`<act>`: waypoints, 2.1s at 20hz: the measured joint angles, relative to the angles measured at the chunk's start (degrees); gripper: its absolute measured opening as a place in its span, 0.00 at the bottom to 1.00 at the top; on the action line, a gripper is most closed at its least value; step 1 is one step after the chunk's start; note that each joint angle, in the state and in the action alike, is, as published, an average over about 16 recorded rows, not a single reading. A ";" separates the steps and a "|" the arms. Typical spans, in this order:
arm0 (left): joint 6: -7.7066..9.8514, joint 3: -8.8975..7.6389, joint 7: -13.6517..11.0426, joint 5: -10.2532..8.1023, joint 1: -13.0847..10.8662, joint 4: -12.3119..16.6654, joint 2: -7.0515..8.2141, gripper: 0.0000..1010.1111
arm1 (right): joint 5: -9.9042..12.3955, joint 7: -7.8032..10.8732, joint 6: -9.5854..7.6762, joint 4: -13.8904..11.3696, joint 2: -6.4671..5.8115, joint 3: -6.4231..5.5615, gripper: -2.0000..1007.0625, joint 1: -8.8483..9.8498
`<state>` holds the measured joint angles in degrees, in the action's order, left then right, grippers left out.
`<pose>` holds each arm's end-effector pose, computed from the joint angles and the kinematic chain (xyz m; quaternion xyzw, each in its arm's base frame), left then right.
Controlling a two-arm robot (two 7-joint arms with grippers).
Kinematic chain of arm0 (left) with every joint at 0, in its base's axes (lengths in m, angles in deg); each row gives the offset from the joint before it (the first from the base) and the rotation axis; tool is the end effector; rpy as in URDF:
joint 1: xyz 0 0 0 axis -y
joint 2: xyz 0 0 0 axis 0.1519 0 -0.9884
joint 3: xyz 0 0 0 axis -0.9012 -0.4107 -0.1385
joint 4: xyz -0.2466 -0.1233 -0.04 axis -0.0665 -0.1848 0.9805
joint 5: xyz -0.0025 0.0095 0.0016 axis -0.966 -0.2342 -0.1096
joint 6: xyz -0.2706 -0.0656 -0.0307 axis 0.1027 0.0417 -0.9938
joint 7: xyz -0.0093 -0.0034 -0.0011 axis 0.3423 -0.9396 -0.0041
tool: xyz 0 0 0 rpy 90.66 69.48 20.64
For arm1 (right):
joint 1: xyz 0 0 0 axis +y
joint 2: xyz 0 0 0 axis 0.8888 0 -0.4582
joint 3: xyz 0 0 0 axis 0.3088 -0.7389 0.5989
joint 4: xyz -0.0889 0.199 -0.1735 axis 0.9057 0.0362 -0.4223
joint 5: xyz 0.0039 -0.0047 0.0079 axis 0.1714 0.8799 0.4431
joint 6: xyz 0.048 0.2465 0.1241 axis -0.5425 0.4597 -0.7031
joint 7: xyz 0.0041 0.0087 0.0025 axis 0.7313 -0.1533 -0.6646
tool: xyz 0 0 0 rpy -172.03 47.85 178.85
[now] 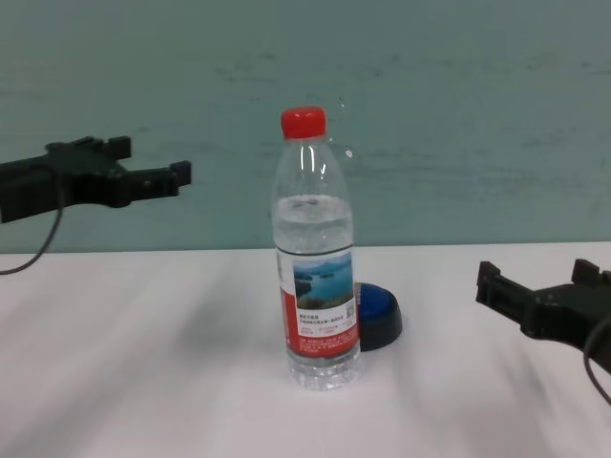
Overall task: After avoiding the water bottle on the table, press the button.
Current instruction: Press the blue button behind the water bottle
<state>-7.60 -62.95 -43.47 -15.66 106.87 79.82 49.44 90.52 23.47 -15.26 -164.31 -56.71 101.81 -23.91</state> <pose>0.4075 0.0997 -0.2304 0.0949 -0.2013 0.4423 0.8688 0.2732 0.0335 -0.2946 0.0184 0.0178 -0.6312 0.7752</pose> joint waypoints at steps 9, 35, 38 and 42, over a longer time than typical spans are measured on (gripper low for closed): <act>-3.26 3.82 0.11 1.66 6.13 -7.64 -3.73 0.99 | 0.00 0.00 0.00 0.00 0.00 0.00 1.00 0.00; -6.01 5.13 2.28 2.82 2.60 -9.59 -5.66 0.99 | 0.00 0.00 0.00 0.00 0.00 0.00 1.00 0.00; -6.11 4.95 2.44 2.89 1.81 -9.48 -5.51 0.99 | 0.00 0.00 0.00 0.00 0.00 0.00 1.00 0.00; -6.20 4.71 2.54 2.99 0.96 -9.42 -5.26 0.99 | 0.00 0.00 0.00 0.00 0.00 0.00 1.00 0.00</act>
<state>-13.80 -58.24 -40.93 -12.67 107.83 70.41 44.18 90.52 23.47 -15.26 -164.31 -56.71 101.81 -23.91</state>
